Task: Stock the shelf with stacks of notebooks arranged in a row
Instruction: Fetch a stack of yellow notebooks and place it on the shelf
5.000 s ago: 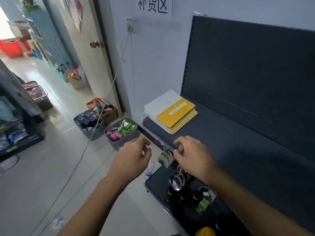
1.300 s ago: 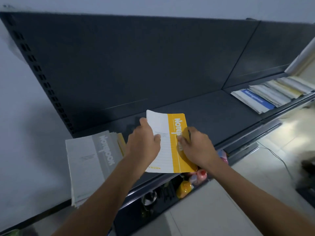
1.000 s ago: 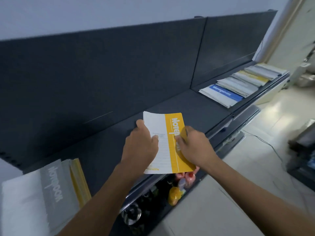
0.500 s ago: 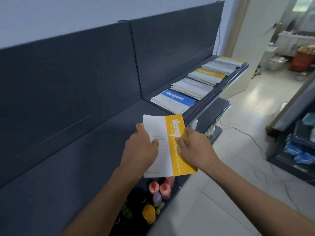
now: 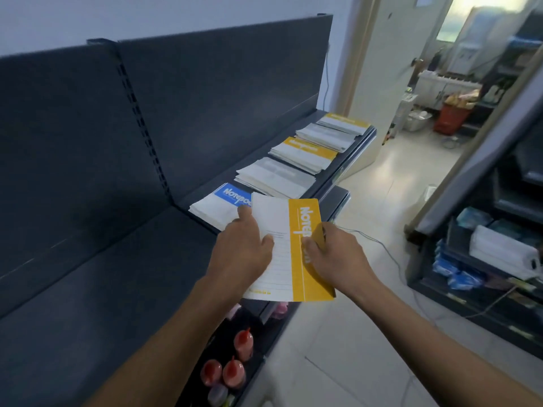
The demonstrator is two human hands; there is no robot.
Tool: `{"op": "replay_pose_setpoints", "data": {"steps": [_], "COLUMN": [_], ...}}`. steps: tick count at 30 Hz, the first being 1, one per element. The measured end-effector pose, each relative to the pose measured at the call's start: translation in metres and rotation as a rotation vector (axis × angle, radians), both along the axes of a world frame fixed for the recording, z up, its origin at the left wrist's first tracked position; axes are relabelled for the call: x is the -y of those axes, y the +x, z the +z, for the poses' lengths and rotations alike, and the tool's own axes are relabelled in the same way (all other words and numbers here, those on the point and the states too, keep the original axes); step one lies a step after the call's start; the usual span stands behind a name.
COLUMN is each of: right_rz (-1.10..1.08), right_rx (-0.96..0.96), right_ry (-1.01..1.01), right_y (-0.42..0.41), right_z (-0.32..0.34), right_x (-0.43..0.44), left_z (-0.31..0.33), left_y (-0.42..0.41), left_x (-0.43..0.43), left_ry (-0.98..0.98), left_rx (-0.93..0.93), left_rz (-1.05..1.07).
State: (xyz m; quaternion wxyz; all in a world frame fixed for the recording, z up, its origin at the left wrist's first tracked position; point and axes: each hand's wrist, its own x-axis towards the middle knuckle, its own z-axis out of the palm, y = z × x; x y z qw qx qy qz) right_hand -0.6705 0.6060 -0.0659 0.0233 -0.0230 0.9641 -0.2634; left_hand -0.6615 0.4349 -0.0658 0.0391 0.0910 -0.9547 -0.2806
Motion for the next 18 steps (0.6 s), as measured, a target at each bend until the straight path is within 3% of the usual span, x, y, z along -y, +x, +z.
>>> {"op": "replay_pose_setpoints", "data": {"steps": [18], "right_rz": [-0.217], "right_rx": [-0.017], "right_ry": [-0.026], "right_y": [-0.209], "right_z": [-0.007], "right_x": [-0.120], "left_z": [-0.011], "left_y": [-0.241], "left_x": [-0.118], "left_ry": [-0.040], "left_rx": [-0.058], "left_rz": [-0.209]}}
